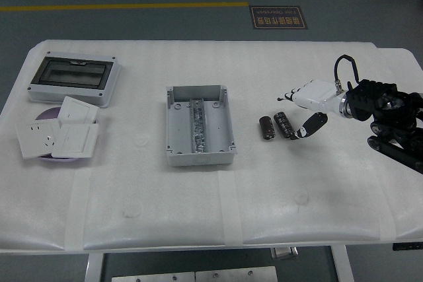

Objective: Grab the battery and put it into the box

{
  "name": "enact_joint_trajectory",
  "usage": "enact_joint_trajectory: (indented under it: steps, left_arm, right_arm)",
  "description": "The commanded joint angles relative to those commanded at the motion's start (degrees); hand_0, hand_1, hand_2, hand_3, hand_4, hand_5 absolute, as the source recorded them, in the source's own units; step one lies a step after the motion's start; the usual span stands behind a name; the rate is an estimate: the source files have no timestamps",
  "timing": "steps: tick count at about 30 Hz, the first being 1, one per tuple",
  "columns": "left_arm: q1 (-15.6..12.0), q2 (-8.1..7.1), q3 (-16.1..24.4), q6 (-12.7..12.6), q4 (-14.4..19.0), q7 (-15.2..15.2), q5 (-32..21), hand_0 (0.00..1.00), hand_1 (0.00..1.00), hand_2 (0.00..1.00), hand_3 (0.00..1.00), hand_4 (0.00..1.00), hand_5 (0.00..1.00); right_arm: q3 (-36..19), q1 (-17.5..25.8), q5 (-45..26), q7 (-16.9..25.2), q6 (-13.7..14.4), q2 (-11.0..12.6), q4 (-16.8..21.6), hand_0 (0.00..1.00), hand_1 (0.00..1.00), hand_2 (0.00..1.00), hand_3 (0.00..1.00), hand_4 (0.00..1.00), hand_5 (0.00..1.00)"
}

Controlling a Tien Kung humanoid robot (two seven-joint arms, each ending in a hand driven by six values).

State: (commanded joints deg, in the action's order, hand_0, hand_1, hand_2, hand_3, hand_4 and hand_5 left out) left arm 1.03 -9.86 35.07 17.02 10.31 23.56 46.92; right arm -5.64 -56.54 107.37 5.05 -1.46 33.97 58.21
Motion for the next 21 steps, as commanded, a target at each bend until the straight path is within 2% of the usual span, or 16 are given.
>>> enact_joint_trajectory:
  steps: [5, 8, 19, 21]
  left_arm:
    - [0.12, -0.63, 0.1, -0.24, 0.0, 0.04, 0.72, 0.707, 0.68, 0.508, 0.572, 0.624, 0.147]
    - [0.07, -0.69, 0.28, -0.29, 0.0, 0.15, 2.92, 0.704, 0.679, 0.509, 0.572, 0.62, 0.14]
    - [-0.42, -0.02, 0.46, -0.03, 0.0, 0.71, 8.03, 0.707, 0.68, 0.509, 0.572, 0.617, 0.151]
    - [-0.61, 0.22, -0.65, -0.29, 0.0, 0.55, 8.62, 0.707, 0.68, 0.509, 0.572, 0.617, 0.151]
  right_arm:
    - [-0.49, 0.41, 0.01, 0.09, -0.68, -0.53, -0.28, 0.708, 0.686, 0.932, 0.98, 0.998, 0.604]
    - [-0.52, 0.93, -0.32, 0.0, -0.73, -1.2, -0.57, 0.708, 0.686, 0.931, 0.982, 0.998, 0.603]
    - [-1.22, 2.03, -0.39, 0.16, -1.6, -2.72, -2.33, 0.709, 0.686, 0.927, 0.977, 0.998, 0.602]
    - [-1.26, 2.07, -0.36, 0.07, -1.7, -2.83, -2.35, 0.709, 0.686, 0.927, 0.977, 0.998, 0.602]
